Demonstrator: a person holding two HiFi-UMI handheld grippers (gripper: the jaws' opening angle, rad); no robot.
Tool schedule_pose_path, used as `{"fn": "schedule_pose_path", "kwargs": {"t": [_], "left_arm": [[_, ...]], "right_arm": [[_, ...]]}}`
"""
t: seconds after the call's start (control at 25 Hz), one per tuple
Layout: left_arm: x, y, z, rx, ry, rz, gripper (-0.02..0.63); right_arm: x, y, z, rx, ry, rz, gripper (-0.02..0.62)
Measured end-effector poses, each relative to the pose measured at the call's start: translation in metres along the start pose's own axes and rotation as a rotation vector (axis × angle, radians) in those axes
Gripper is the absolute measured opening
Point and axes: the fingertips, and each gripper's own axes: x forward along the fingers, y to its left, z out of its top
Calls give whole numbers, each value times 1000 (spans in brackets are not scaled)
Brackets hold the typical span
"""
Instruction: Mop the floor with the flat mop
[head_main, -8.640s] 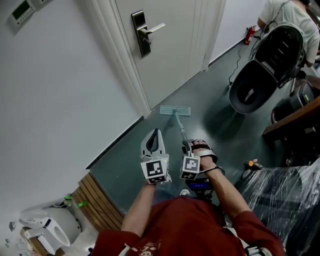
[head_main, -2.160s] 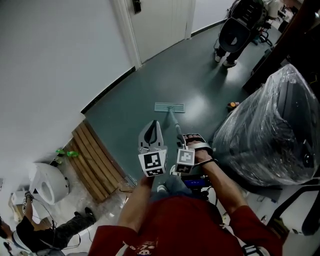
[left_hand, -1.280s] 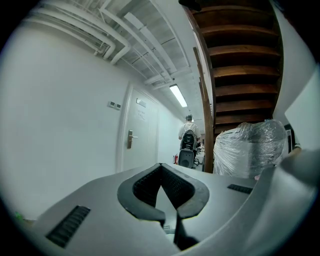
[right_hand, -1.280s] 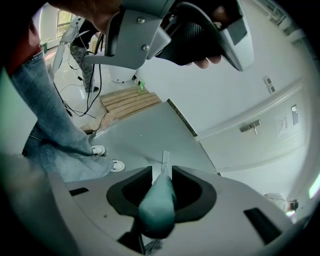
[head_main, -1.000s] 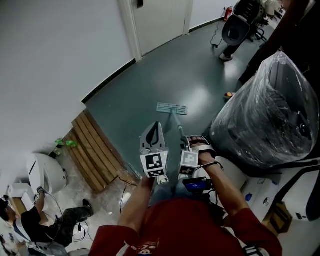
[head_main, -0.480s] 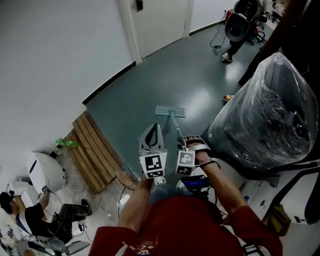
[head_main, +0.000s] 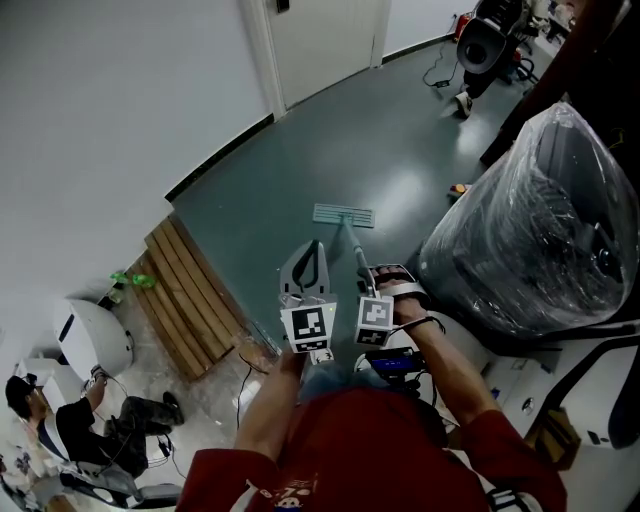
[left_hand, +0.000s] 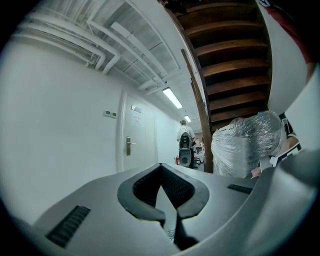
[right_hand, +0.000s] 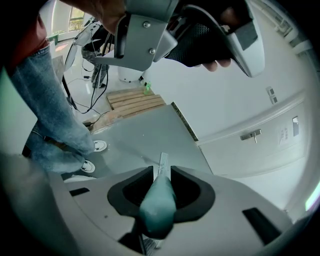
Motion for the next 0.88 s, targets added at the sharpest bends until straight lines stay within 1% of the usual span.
{"fn": "schedule_pose_path", "kwargs": {"t": [0.28,0.4,0.6,0.76,0.88], "left_arm": [[3,9,-2,-11,-4,-12,15],[6,7,-3,-16,-6,-23,15],[14,7,-4,-62,-18,-44,15],[22,18,-6,-42,-43,-61,15],[28,28,-7,-49,-57,-70,15]], "right_arm": [[-1,1,12,20,-11,14,118],[0,1,12,19,-11,2,117],[11,-5,11,19,-5,-24,117],[21,-13,15,33,5,-27,117],[27,-19,22,49,12,-24,117]]}}
